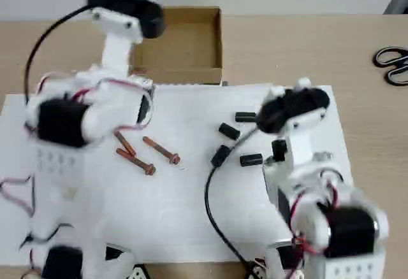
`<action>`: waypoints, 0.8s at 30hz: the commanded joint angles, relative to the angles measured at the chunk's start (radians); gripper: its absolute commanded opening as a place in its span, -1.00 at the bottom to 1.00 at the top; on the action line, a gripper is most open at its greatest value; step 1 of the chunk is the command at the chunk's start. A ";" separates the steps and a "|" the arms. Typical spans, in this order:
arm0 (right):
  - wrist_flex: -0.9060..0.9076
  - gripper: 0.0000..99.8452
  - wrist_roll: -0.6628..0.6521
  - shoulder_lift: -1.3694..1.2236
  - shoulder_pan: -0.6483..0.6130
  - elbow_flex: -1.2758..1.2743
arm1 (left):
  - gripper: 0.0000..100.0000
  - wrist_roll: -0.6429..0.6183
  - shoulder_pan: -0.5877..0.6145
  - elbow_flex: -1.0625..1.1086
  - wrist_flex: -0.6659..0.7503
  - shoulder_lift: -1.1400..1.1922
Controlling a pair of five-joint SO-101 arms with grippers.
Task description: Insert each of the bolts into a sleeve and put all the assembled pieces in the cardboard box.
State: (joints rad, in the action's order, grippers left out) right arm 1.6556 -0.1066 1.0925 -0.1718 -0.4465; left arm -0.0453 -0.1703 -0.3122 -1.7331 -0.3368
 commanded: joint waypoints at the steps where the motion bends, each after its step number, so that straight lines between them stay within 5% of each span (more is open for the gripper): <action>1: -0.116 -1.00 0.126 0.134 -0.001 -0.118 | -0.99 -0.150 -0.003 0.119 0.046 -0.172; 5: -0.243 -1.00 0.229 0.282 -0.005 -0.275 | -0.99 -0.371 -0.005 0.275 0.120 -0.344; 11: -0.325 -1.00 0.221 0.456 -0.027 -0.454 | -0.99 -0.479 -0.006 0.572 0.311 -0.583; 24: -0.326 -1.00 0.212 0.717 -0.470 -0.680 | -0.99 -0.654 -0.015 1.208 0.766 -1.106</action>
State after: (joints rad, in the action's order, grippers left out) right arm 1.3564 0.1097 1.7783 -0.5754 -1.1124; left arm -0.6774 -0.1765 0.8032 -1.0702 -1.3403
